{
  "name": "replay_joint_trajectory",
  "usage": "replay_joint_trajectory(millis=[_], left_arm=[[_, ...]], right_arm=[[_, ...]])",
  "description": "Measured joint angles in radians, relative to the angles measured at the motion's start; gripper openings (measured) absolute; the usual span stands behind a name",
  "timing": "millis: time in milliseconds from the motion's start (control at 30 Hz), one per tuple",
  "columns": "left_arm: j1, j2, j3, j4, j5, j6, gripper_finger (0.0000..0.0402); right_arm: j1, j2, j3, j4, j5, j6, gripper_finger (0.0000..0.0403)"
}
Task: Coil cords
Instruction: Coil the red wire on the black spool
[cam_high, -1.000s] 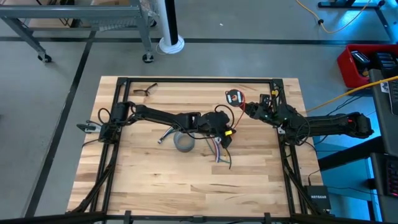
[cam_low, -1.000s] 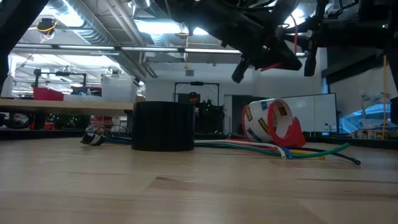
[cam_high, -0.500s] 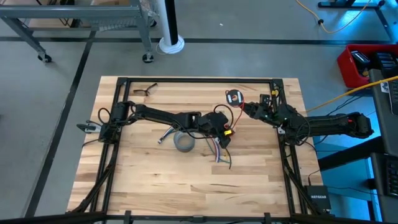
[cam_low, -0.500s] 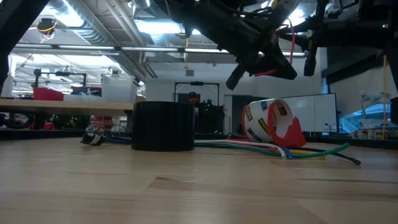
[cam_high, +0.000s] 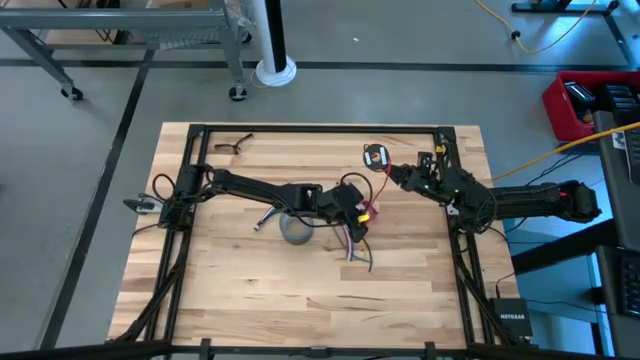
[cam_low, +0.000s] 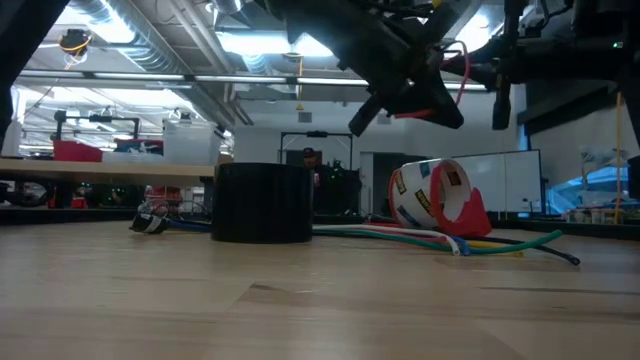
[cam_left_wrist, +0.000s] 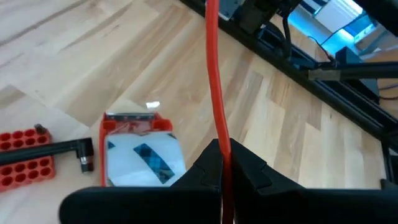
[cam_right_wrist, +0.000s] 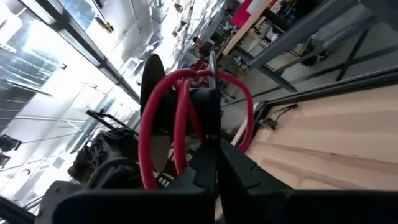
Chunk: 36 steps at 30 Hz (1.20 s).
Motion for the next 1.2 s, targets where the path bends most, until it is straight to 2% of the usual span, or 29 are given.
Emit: replay_joint_trajectory(millis=[133, 333, 600, 767, 967, 1200], left_arm=[[0.000, 0.000, 0.000, -0.032, -0.016, -0.009, 0.0000], [0.005, 0.000, 0.000, -0.080, -0.122, -0.002, 0.0000], [0.043, 0.000, 0.000, -0.072, -0.268, 0.094, 0.0000], [0.065, 0.000, 0.000, -0.070, -0.312, 0.101, 0.0000], [0.068, 0.000, 0.000, -0.070, -0.427, 0.120, 0.0000], [0.052, 0.000, 0.000, -0.074, -0.490, 0.136, 0.0000]], right_arm=[[0.000, -0.001, 0.000, -0.005, 0.006, 0.000, 0.0003], [0.000, -0.001, 0.000, -0.020, 0.007, 0.001, 0.0003], [0.000, -0.001, 0.000, -0.016, -0.002, 0.002, 0.0003], [0.000, -0.001, 0.000, -0.007, -0.018, 0.002, 0.0003], [0.000, -0.001, 0.000, -0.009, -0.020, 0.002, 0.0003], [0.000, -0.001, 0.000, -0.014, -0.020, 0.002, 0.0003]])
